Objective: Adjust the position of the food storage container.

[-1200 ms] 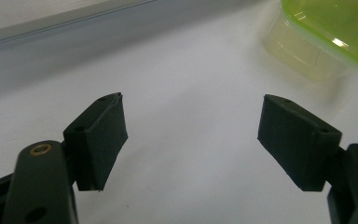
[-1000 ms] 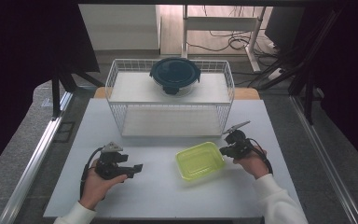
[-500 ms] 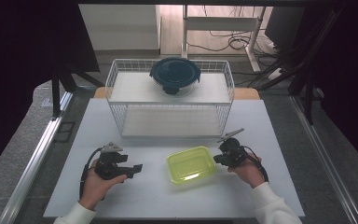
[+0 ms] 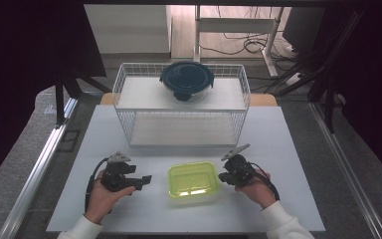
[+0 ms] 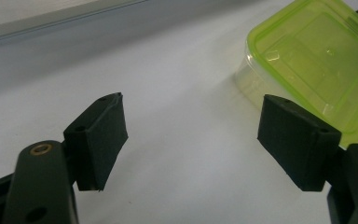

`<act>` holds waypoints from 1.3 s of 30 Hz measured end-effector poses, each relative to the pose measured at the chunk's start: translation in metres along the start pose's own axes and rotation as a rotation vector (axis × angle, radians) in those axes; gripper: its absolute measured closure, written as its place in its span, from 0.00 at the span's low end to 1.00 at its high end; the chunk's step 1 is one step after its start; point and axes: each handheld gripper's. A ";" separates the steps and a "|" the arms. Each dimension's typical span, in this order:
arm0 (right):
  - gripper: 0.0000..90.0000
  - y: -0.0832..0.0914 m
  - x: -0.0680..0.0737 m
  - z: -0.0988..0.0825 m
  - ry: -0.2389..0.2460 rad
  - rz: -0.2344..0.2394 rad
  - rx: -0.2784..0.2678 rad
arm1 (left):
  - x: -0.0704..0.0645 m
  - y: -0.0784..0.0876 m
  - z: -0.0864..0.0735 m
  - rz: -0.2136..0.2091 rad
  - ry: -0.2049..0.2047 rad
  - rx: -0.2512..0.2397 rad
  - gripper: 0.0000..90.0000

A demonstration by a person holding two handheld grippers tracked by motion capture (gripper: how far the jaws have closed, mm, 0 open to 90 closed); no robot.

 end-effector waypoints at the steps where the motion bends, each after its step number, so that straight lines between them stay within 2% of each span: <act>1: 0.99 -0.001 0.002 0.000 0.002 0.004 0.002 | 0.000 0.000 0.000 0.000 0.002 0.000 0.26; 10: 0.99 -0.007 0.018 0.004 0.047 0.022 0.006 | 0.001 -0.002 0.000 -0.001 0.002 0.006 0.25; 17: 0.99 -0.008 0.019 0.003 0.052 0.025 -0.006 | 0.003 -0.002 -0.001 0.001 0.003 0.004 0.26; 24: 0.99 0.003 0.011 -0.008 0.017 0.026 -0.065 | 0.004 -0.002 -0.002 0.007 0.010 0.004 0.26; 28: 0.98 0.016 0.006 -0.021 -0.022 0.029 -0.143 | 0.000 -0.003 -0.001 0.000 -0.002 -0.003 0.25; 29: 0.98 0.016 0.006 -0.021 -0.022 0.029 -0.143 | 0.000 -0.003 -0.001 0.000 -0.002 -0.003 0.25; 30: 0.97 0.021 0.005 -0.024 -0.049 0.036 -0.178 | -0.001 -0.003 -0.001 0.000 -0.002 -0.007 0.25; 32: 0.96 0.022 0.004 -0.025 -0.058 0.045 -0.194 | 0.000 -0.002 -0.003 -0.001 0.000 -0.012 0.26; 33: 0.87 0.025 0.004 -0.027 -0.070 0.079 -0.244 | 0.000 0.000 -0.004 -0.003 0.003 -0.015 0.26; 34: 0.78 0.027 0.004 -0.027 -0.085 0.096 -0.268 | 0.000 0.000 -0.004 -0.003 0.003 -0.015 0.25; 35: 0.78 0.027 0.004 -0.027 -0.085 0.096 -0.268 | 0.000 0.001 -0.006 -0.004 0.006 -0.019 0.25; 38: 0.48 0.030 0.004 -0.027 -0.140 0.097 -0.338 | 0.000 0.006 -0.008 -0.011 0.015 -0.034 0.25; 39: 0.43 0.029 0.005 -0.028 -0.157 0.112 -0.356 | 0.000 0.007 -0.008 -0.010 0.029 -0.039 0.23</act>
Point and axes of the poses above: each handheld gripper's, and its own axes: y roughly backward along the jaws, z roughly out of its top, x roughly to its left, and after that the axes turned 13 degrees about x, right-handed
